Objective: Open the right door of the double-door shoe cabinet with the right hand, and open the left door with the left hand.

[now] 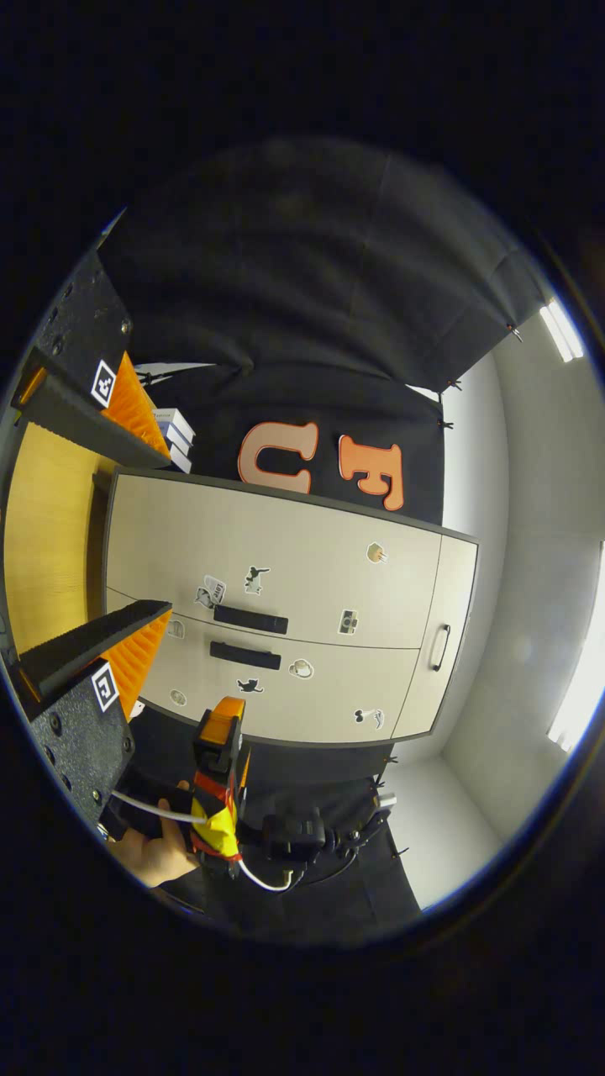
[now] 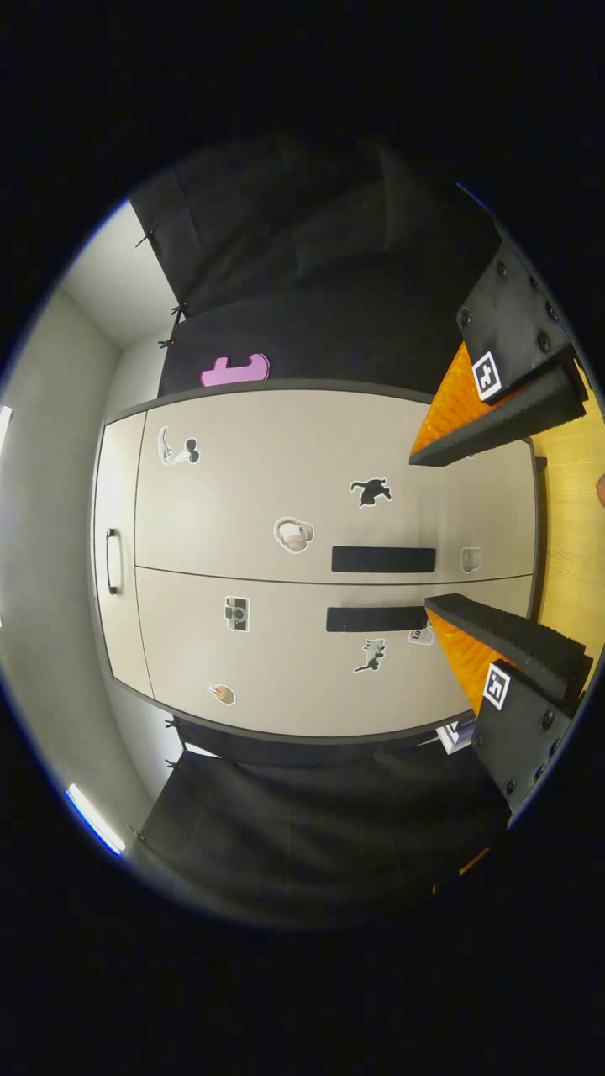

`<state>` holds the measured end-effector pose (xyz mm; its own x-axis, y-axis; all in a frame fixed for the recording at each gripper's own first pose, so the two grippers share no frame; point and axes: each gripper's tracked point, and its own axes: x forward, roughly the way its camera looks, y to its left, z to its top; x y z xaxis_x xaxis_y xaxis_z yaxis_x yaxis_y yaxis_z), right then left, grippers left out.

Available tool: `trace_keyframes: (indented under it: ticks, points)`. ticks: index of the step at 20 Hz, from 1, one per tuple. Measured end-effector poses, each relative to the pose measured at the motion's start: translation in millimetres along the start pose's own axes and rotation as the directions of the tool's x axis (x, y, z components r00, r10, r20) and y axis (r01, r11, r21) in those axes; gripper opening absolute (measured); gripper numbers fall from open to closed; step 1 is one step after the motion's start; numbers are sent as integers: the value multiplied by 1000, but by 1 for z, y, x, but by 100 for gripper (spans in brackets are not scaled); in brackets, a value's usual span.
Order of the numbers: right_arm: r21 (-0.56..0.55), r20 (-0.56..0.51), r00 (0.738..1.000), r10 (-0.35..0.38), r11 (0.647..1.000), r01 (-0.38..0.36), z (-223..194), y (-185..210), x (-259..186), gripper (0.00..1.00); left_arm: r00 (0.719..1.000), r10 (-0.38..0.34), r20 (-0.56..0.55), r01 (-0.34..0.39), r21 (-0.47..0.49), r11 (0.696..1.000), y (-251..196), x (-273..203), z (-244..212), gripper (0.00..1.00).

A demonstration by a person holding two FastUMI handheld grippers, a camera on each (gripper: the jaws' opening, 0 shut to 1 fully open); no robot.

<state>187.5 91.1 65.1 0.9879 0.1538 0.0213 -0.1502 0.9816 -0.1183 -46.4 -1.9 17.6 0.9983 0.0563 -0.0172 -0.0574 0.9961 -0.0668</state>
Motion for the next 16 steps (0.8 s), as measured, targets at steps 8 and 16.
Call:
trace_keyframes:
  ticks: [8,16]
  points:
    - [-25,-12,1000,-27,999,27,-8,23,94,89,992,123,18,-123,19,992,55,-26,6,95]
    - [-1,-91,995,-40,999,40,-32,18,143,65,988,153,31,-154,40,987,66,-29,11,95]
